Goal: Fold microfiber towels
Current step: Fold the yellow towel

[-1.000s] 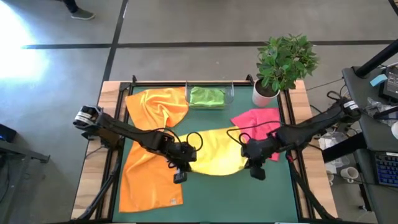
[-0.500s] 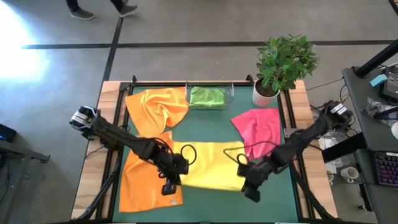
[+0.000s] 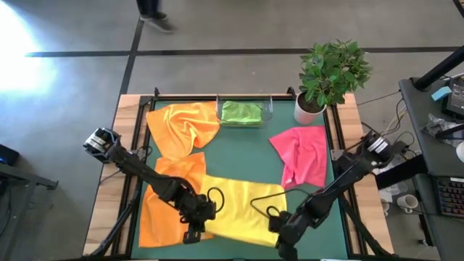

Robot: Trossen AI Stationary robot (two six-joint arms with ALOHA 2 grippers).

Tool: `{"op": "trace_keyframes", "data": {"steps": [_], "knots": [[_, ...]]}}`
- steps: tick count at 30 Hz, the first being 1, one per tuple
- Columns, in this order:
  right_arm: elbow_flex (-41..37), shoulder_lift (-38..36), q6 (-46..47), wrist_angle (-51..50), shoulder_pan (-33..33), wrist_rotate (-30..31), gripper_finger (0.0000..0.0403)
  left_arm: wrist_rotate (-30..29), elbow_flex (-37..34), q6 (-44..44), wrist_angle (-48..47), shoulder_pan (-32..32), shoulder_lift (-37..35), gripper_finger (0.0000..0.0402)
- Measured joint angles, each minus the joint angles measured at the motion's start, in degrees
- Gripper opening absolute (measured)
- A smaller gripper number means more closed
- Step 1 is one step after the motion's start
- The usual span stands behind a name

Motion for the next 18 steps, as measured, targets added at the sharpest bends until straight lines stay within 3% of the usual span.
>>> {"op": "trace_keyframes", "data": {"steps": [7, 18], "knots": [[10.65, 1.67, -6.01, -25.58, -1.1, 5.86, 0.0008, -0.48, -0.35, 1.84, -0.47, 1.98, 0.11, 0.0], [9.91, -1.48, -13.19, -34.94, -6.02, 13.54, 0.0008, -6.46, -0.47, 2.1, -5.92, 10.02, 0.15, 0.0]]}}
